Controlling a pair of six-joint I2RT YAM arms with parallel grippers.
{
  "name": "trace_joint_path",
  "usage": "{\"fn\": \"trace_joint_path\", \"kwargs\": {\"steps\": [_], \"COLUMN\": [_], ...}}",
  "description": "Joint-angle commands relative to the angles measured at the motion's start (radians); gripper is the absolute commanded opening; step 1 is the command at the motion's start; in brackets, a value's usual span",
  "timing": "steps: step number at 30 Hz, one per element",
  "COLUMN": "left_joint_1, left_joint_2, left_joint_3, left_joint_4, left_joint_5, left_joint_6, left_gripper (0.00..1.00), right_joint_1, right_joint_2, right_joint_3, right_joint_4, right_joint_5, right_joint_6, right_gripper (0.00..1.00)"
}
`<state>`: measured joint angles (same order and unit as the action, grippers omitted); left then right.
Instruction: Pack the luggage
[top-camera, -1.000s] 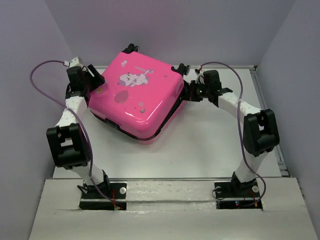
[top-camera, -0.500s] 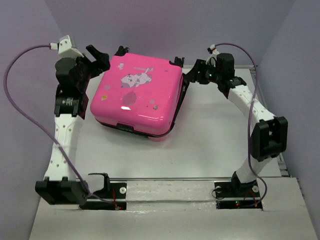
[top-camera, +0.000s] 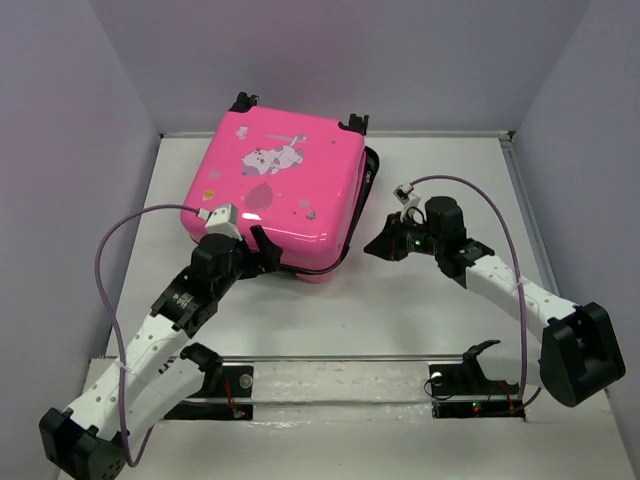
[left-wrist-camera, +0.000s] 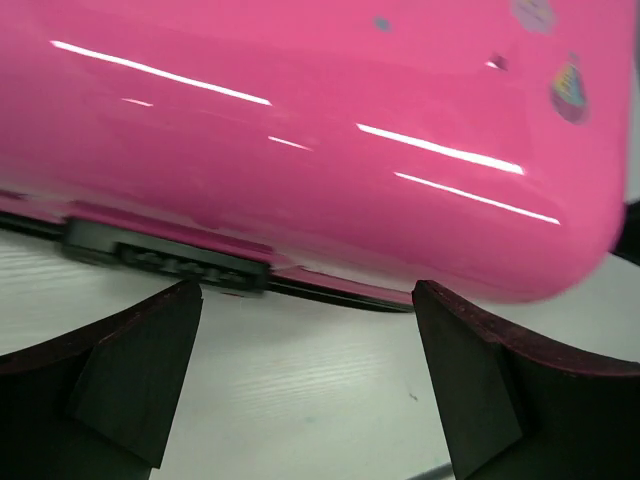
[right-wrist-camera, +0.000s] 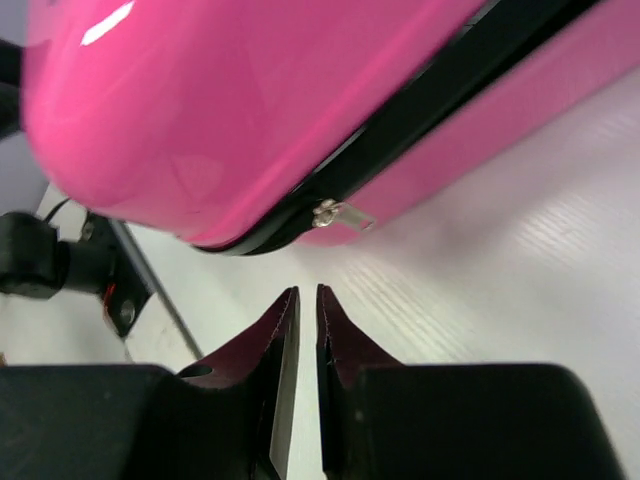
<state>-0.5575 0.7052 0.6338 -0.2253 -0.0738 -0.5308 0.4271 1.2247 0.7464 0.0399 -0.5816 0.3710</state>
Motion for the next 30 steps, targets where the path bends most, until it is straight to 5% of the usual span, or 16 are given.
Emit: {"fn": "trace_joint_path", "kwargs": {"steps": [1,4,8,13,16,17,20,30], "left_joint_1": [0.137,0.295,0.410,0.646,0.730,0.749,0.797,0.798], "left_joint_2": [0.003,0.173,0.391,0.756,0.911,0.942,1.053,1.375], "left_joint_3": [0.101,0.289,0.576,0.785,0.860,0.895,0.946,1.130], "left_joint_4": [0.110,0.142,0.152,0.123,0.122,0.110,0.090,-0.011], "left_joint_5": [-0.092,0.012,-0.021,0.190,0.215,0.216,0.246,0.347], "left_joint_6": [0.001,0.064,0.121,0.078,0.065,0.061,0.064,0.146], "left_gripper": [0.99,0.99,0.99,0.92,0.56,0.33,0.06,0.06], "right_joint_1": [-0.005,-0.005,-0.005,-0.005,-0.005,-0.005,-0.005,-0.027], "right_joint_2": [-0.025,-0.028,-0.011,0.064,0.110,0.125,0.182,0.389], "right_joint_3": [0.007,0.016,0.014,0.068,0.120,0.136,0.186,0.326], "right_joint_4": [0.131,0.118,0.088,0.045,0.029,0.025,0.017,0.018], "right_joint_5": [0.041,0.107,0.257,0.377,0.437,0.440,0.465,0.476], "right_joint_6": [0.012,0.020,0.016,0.016,0.020,0.017,0.014,0.032], "right_gripper": [0.19,0.18,0.07,0.07,0.07,0.07,0.07,0.07]}}
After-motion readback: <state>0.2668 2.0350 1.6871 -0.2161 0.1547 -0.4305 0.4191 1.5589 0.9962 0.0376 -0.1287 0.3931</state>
